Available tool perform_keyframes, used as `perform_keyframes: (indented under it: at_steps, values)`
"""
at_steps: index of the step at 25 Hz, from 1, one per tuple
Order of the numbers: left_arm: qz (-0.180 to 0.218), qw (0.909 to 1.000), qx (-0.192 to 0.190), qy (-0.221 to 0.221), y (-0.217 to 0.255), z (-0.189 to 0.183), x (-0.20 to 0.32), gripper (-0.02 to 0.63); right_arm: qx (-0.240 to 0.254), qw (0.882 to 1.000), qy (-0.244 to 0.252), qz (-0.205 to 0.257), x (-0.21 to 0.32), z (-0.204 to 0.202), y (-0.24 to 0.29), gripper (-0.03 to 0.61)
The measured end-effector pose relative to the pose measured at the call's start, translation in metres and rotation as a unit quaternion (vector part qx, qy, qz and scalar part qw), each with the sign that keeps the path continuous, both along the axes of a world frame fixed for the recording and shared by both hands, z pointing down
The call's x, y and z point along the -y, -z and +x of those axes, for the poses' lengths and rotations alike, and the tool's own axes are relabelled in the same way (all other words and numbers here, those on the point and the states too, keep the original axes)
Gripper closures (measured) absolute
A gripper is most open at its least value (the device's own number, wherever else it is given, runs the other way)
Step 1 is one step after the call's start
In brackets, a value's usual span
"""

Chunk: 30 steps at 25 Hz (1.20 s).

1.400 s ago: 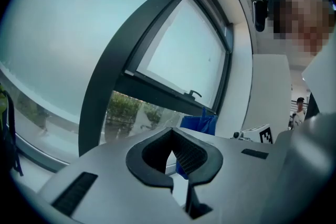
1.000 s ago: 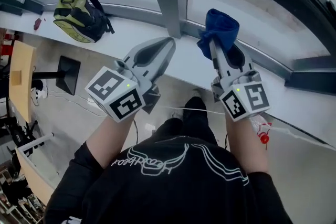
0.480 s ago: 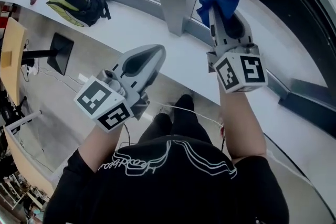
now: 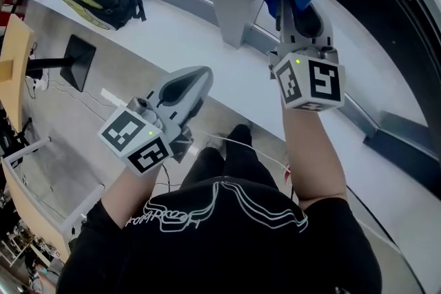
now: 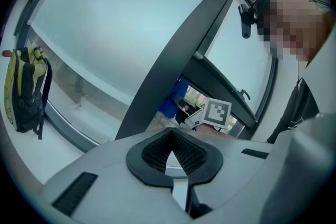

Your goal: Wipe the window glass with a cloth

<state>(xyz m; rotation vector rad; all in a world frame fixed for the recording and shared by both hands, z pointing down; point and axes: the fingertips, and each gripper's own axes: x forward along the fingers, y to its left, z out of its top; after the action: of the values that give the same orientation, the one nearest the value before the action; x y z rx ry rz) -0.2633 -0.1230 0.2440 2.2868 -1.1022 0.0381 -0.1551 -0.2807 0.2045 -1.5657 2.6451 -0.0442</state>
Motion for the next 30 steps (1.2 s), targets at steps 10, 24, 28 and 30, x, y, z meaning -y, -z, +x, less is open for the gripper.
perform_keyframes:
  at_steps: [10,24,28,30]
  values:
    - [-0.002,0.9999,0.016,-0.005,0.002,0.001,-0.005,0.607,-0.013,0.999,-0.038,0.008,0.011,0.013,-0.004,0.511]
    - [-0.004,0.9997,0.019,-0.015,-0.006,0.001,-0.008,0.607,-0.032,0.995,-0.09,0.023,0.004,0.049,-0.014,0.511]
    - [-0.008,0.9994,0.015,-0.029,-0.013,0.002,-0.008,0.607,-0.049,0.992,-0.109,0.028,0.002,0.059,-0.019,0.511]
    - [-0.006,0.9993,0.01,-0.036,-0.01,0.005,-0.007,0.607,-0.054,0.991,-0.123,0.027,0.001,0.07,-0.018,0.511]
